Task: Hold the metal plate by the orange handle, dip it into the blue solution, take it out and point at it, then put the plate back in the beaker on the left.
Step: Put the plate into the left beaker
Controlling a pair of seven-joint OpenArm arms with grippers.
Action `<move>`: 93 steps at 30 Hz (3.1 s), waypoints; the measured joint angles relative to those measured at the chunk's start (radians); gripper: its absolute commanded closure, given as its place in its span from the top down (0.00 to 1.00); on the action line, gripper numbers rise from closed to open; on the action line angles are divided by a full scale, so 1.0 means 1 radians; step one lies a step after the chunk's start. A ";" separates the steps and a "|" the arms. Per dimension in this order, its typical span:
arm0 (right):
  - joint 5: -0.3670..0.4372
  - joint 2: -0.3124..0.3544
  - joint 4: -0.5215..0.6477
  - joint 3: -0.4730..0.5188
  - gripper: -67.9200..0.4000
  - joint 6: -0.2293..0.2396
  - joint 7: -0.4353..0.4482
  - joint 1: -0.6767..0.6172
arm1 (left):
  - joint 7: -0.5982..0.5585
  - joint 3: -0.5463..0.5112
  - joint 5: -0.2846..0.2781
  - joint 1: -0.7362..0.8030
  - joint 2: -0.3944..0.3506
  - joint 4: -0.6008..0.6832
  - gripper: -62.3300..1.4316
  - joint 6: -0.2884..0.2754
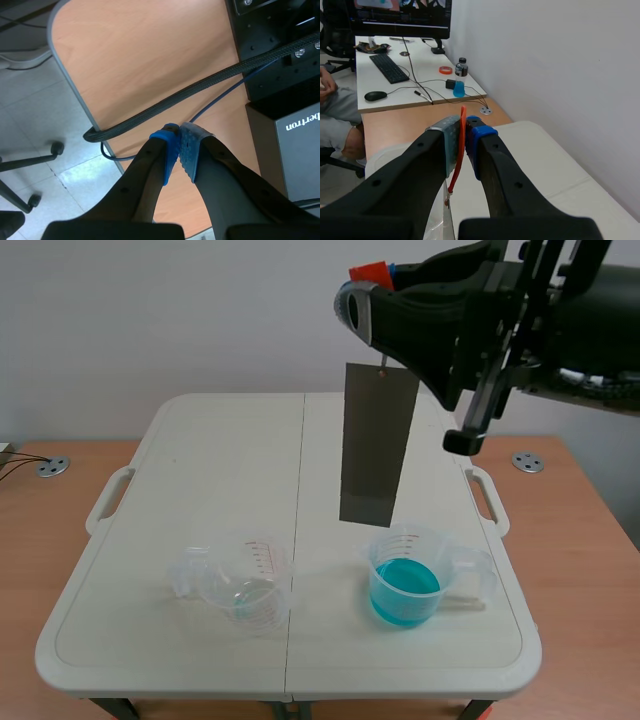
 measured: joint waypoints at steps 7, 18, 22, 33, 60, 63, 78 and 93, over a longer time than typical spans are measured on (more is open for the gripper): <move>0.000 0.000 0.000 -0.091 0.02 0.000 -0.003 0.059 | 0.000 0.027 0.000 -0.019 0.000 -0.019 0.05 0.000; 0.000 -0.085 0.000 -0.169 0.02 0.000 -0.079 0.101 | -0.115 0.029 0.000 -0.019 -0.003 -0.024 0.20 0.081; -0.004 -0.119 0.000 -0.194 0.02 0.000 -0.124 0.111 | -0.138 0.029 0.000 -0.019 -0.005 -0.037 0.21 0.113; -0.004 -0.204 -0.006 -0.271 0.02 0.000 -0.169 0.180 | -0.138 0.029 0.000 -0.019 -0.005 -0.053 0.21 0.113; -0.057 -0.345 -0.151 -0.354 0.02 0.000 -0.209 0.239 | -0.179 0.029 0.068 -0.019 -0.005 -0.054 0.07 0.070; -0.057 -0.358 -0.177 -0.357 0.02 0.000 -0.209 0.246 | -0.179 0.029 0.068 -0.019 -0.006 -0.054 0.07 0.062; -0.076 -0.371 -0.220 -0.371 0.02 0.000 -0.209 0.250 | -0.179 0.029 0.068 -0.019 -0.006 -0.055 0.07 0.060; -0.076 -0.371 -0.276 -0.371 0.02 0.000 -0.207 0.249 | -0.175 0.029 0.068 -0.019 -0.006 -0.055 0.07 0.060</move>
